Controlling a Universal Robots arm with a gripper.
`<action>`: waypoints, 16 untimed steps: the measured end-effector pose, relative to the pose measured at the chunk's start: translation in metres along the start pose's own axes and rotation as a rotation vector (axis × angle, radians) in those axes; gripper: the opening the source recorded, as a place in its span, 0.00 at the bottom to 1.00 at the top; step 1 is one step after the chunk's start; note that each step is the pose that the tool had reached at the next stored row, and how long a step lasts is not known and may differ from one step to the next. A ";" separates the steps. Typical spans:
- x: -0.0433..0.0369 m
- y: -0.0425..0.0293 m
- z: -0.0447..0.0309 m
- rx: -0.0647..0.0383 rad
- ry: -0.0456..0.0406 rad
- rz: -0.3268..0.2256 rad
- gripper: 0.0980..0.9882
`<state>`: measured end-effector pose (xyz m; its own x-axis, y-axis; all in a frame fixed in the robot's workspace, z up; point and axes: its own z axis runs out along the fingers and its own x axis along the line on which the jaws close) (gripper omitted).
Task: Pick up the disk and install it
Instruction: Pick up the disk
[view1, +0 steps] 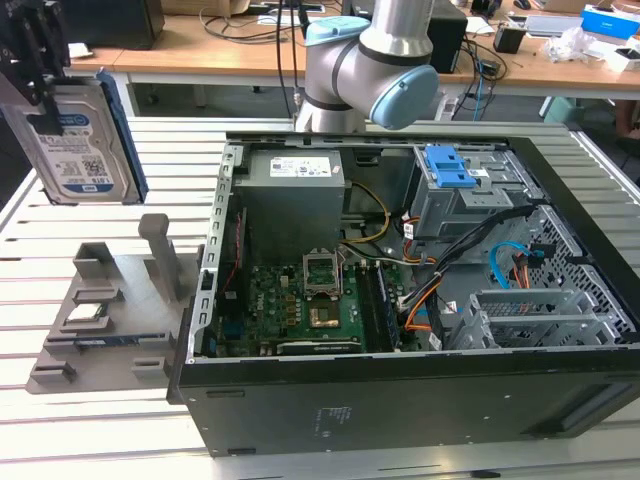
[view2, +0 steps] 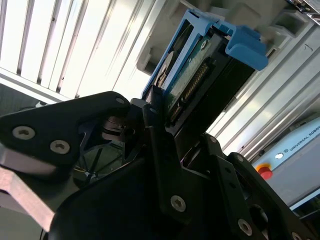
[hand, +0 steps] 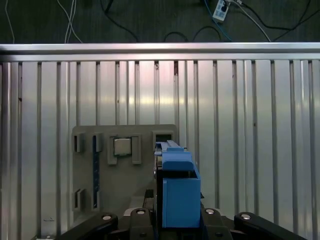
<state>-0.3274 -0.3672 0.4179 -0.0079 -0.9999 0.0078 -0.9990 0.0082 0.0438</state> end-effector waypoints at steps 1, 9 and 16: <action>0.0000 0.0000 -0.0014 0.000 0.0001 0.000 0.30; 0.0001 0.0002 -0.0156 0.000 0.0001 0.000 0.30; 0.0001 0.0006 -0.0282 0.000 0.0000 0.000 0.30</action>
<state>-0.3268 -0.3671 0.4462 -0.0079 -0.9999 0.0078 -0.9990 0.0082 0.0439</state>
